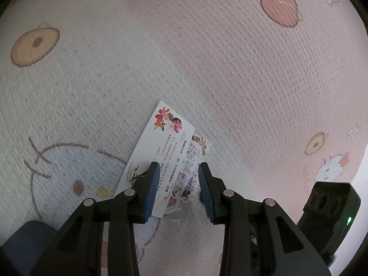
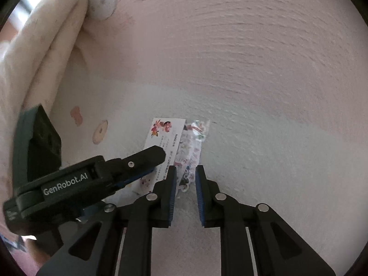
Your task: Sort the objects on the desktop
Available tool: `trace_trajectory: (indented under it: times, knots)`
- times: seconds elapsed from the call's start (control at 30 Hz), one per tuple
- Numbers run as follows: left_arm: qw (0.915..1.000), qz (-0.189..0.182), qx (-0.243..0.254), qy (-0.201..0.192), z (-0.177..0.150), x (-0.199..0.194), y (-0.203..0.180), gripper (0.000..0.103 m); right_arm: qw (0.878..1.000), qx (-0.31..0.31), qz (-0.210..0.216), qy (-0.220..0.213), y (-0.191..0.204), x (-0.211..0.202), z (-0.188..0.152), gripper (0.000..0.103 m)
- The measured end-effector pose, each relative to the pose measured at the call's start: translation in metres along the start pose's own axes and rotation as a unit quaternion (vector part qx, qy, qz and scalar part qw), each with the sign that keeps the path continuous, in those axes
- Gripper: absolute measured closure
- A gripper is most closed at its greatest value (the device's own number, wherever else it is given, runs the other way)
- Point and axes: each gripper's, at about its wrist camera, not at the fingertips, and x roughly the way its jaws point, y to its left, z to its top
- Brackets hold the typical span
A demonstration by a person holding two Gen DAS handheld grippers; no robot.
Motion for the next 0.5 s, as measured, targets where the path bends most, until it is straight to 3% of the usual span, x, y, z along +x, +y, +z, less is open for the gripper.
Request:
trace_trajectory:
  times: [0.03, 0.3, 0.43, 0.5]
  knots:
    - [1.0, -0.002, -0.002, 0.001, -0.007, -0.002, 0.013, 0.065, 1.0, -0.01, -0.004, 0.0, 0.004, 0.001, -0.001, 0.089]
    - [0.9996, -0.022, 0.014, -0.003, -0.009, -0.024, 0.001, 0.065, 0.999, -0.045, -0.009, 0.018, 0.017, 0.019, -0.005, 0.09]
    - [0.9933, 0.052, 0.093, -0.043, 0.0, -0.045, -0.001, 0.064, 0.998, -0.053, -0.018, 0.01, 0.017, 0.015, -0.012, 0.09]
    - [0.9857, 0.101, 0.132, -0.025, 0.006, -0.038, -0.004, 0.064, 0.998, -0.059, -0.028, 0.008, 0.019, 0.013, -0.014, 0.09]
